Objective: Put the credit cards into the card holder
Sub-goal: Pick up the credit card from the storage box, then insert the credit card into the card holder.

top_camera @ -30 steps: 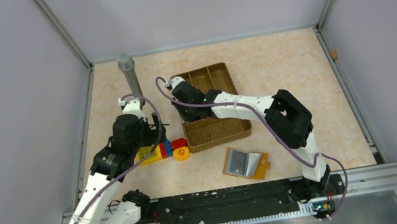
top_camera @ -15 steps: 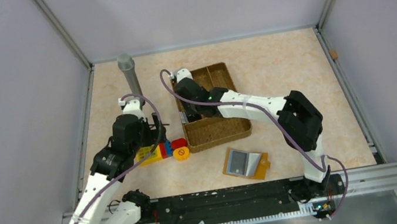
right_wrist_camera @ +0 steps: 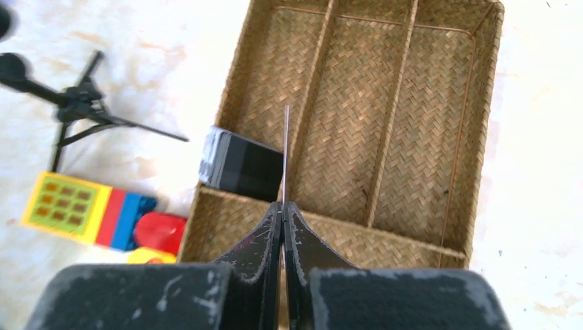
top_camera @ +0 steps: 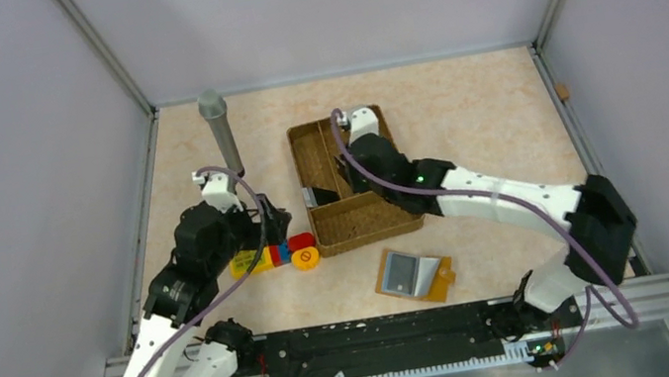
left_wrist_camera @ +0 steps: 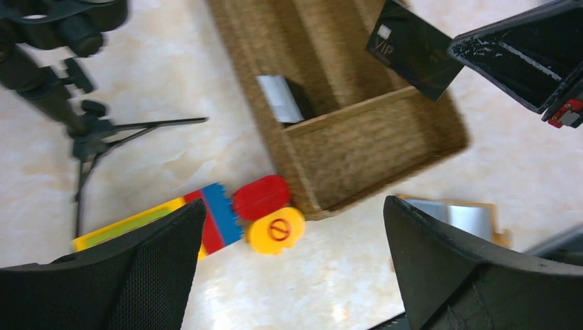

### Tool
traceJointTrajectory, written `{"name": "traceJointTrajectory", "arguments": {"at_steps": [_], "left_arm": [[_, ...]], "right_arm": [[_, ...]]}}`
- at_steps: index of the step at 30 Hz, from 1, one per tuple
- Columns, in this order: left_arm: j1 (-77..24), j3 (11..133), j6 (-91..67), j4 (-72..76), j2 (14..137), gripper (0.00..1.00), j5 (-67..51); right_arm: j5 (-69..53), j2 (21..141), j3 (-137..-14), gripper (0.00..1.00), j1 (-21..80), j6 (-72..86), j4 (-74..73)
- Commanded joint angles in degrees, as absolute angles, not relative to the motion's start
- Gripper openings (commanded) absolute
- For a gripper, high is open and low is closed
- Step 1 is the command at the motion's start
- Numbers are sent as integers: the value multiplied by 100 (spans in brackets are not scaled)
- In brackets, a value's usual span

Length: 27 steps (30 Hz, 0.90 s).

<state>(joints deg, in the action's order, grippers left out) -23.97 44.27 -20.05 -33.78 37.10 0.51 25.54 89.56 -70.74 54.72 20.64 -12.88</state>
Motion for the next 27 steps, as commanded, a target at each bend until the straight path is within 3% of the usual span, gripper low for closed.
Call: {"name": "traceJointTrajectory", "arguments": {"at_steps": [1,8,13,17,22,27], "left_arm": [[-2364,4002,-2842,-2176,3300,98,-1095],[-2373,3346,-3727,-1027,3319,95,-2384],[-2460,2224,-5213,1097,3423,92,-3254],[-2842,1629,-6124,2446,3426,92,-2897],[-3668,1615,-6068,2756,3625,95,-2073],[-3901,1767,-6161,3213,4128,93,-2072]], "right_arm": [[1960,7532,-6357,0,5411,2457,-632],[1379,5880,-5282,0,5256,3309,-1732],[872,4557,-3879,0,5263,4101,-885],[691,3828,-2975,0,5261,4658,392],[513,3720,-2720,0,5262,4802,1211],[232,3738,-2651,0,5262,4922,1822]]}}
